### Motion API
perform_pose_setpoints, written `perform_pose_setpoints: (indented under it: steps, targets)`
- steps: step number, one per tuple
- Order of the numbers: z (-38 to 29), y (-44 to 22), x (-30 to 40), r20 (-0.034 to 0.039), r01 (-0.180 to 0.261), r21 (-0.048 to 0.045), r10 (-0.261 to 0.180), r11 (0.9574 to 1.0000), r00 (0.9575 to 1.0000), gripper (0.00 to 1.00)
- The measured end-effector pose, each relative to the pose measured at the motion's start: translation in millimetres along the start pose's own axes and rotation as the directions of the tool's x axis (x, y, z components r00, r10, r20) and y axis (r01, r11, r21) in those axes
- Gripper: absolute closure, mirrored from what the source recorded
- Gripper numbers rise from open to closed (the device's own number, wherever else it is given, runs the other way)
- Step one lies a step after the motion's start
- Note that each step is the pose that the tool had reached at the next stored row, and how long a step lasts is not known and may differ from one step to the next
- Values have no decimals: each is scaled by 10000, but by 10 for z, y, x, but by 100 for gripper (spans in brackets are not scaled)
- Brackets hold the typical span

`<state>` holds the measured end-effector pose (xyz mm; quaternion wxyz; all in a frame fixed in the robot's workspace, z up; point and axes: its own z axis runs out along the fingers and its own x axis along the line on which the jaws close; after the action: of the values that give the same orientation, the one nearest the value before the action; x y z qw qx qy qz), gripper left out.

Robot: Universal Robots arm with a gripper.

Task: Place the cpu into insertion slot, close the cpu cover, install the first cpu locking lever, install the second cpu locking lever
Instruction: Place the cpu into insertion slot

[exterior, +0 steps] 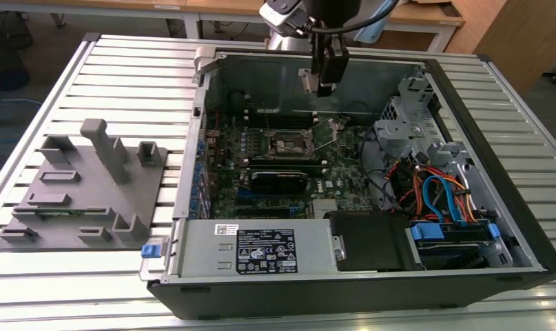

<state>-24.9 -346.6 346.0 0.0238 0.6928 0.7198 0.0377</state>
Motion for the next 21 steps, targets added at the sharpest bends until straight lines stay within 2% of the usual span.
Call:
perform_pose_setpoints:
  steps: [5, 6, 16, 21]
  targets:
    - [6, -1, 0, 11, -120, 2, 120, 9999, 9999, 46]
    - [16, -25, 0, 9, -120, 2, 120, 9999, 9999, 46]
    - [20, -26, 1, 8, -132, 1, 132, 9999, 9999, 46]
    - [80, -36, 0, 33, -338, 0, 338, 9994, 9994, 46]
